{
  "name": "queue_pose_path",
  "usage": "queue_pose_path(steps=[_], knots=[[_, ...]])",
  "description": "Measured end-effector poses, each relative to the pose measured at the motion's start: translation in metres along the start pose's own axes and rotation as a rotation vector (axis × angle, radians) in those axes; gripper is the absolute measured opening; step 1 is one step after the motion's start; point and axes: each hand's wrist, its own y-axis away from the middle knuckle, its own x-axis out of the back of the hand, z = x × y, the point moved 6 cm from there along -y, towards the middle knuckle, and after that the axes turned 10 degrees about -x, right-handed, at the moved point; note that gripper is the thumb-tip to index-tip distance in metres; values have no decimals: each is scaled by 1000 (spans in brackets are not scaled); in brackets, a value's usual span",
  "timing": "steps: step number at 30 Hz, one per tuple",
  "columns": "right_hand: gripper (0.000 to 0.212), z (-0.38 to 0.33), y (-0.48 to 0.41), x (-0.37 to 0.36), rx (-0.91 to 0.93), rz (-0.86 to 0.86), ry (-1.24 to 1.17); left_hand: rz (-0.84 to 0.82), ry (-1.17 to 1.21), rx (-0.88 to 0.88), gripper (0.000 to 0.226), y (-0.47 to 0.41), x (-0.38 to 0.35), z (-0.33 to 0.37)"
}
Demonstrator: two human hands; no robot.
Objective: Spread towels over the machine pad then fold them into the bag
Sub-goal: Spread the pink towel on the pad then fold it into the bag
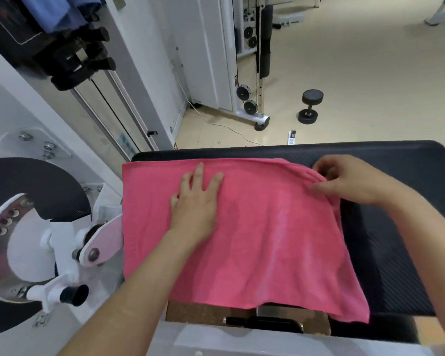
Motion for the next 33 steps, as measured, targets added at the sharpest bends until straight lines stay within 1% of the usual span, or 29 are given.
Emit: queue_pose_path(steps=[2,3,5,7,8,9,11,13,14,15,16,17,18,19,20,22,23,25,26,27,28,29,31,32,33], knots=[[6,20,10,4,-7,-180,-11,-7,21,6,77,-2,4,2],[3,26,15,7,13,-213,-75,-6,37,13,75,-4,7,2],[5,36,21,16,49,-205,-315,-6,46,28,73,-8,10,4],[9,43,24,21,26,-173,-608,-7,36,33,70,-11,13,9],[11,47,23,23,-1,-149,-696,-12,36,40,68,-13,13,10],[15,49,21,26,-27,-102,-715,-23,42,53,67,-14,14,10],[22,54,18,37,-55,76,-596,-57,46,83,61,-18,16,10],[28,52,17,51,-28,283,-464,-53,-67,117,50,-21,26,16],[27,47,18,56,13,356,-426,1,-160,108,43,-23,35,25],[24,41,19,60,61,399,-386,93,-210,57,38,-28,44,42],[18,34,19,60,109,411,-342,202,-171,-53,36,-33,52,65],[14,29,18,58,156,404,-297,285,-42,-190,36,-38,57,93],[10,25,16,55,193,392,-254,315,129,-315,38,-43,59,121],[8,23,15,52,213,379,-216,297,280,-407,40,-49,57,147],[10,24,14,50,213,367,-188,238,375,-454,42,-57,51,169],[19,32,13,51,165,345,-111,125,410,-461,41,-73,35,195],[21,39,14,53,116,324,-46,117,387,-439,34,-81,29,199],[16,59,15,60,11,262,141,178,372,-369,21,-91,24,195],[12,69,18,65,-27,226,215,224,408,-335,18,-94,24,190],[12,81,19,71,-50,190,226,270,462,-309,16,-96,26,185],[14,94,20,78,-61,159,118,311,504,-294,15,-97,29,183],[13,104,23,83,-65,126,-111,342,524,-285,15,-97,33,183],[11,116,28,91,-32,72,-738,370,505,-275,18,-98,38,186],[11,119,26,91,-24,63,-1012,371,458,-272,20,-98,41,189],[12,121,23,90,-31,98,-1172,358,389,-268,21,-100,43,192]])
